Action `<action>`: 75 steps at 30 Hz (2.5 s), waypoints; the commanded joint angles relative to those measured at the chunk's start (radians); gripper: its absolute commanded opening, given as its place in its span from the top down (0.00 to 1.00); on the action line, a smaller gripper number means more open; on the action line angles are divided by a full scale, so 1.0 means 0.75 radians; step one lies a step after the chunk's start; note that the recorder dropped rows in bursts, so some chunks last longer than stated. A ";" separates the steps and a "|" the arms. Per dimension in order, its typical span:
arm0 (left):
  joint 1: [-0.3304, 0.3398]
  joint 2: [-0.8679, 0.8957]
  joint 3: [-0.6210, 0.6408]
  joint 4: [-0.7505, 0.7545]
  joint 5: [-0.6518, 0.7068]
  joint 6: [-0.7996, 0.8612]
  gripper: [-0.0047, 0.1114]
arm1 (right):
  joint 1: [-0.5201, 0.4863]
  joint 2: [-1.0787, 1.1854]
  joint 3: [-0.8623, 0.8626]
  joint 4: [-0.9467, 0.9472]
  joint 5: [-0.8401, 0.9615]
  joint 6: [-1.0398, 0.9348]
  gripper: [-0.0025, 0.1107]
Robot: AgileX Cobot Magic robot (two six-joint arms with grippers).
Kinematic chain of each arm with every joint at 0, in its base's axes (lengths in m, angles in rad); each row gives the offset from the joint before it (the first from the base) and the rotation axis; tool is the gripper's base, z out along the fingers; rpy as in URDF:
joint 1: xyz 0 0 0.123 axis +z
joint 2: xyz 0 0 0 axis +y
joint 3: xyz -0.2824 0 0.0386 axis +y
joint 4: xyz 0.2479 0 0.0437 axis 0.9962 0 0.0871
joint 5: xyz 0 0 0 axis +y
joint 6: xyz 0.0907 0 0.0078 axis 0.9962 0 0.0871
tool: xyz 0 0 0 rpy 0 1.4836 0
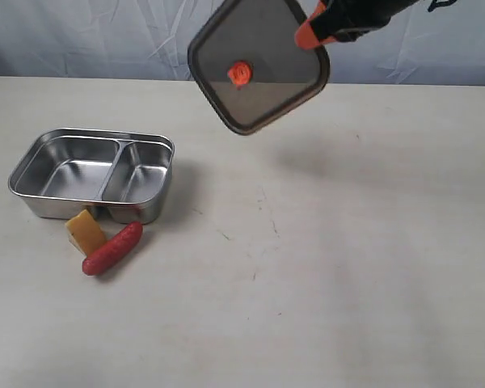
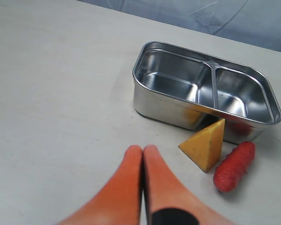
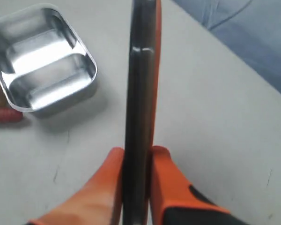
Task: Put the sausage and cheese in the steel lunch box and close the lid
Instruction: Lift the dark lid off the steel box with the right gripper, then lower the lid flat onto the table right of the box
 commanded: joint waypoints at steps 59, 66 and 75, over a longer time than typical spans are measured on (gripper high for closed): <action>-0.007 -0.008 0.006 -0.002 -0.012 0.002 0.96 | 0.661 0.209 0.221 -0.774 0.196 0.419 0.99; -0.007 -0.008 0.006 -0.002 -0.012 0.002 0.96 | 0.661 0.217 0.221 -0.772 0.133 0.419 0.99; -0.007 -0.008 0.006 -0.002 -0.012 0.002 0.96 | 0.661 0.331 0.221 -0.769 0.129 0.419 0.99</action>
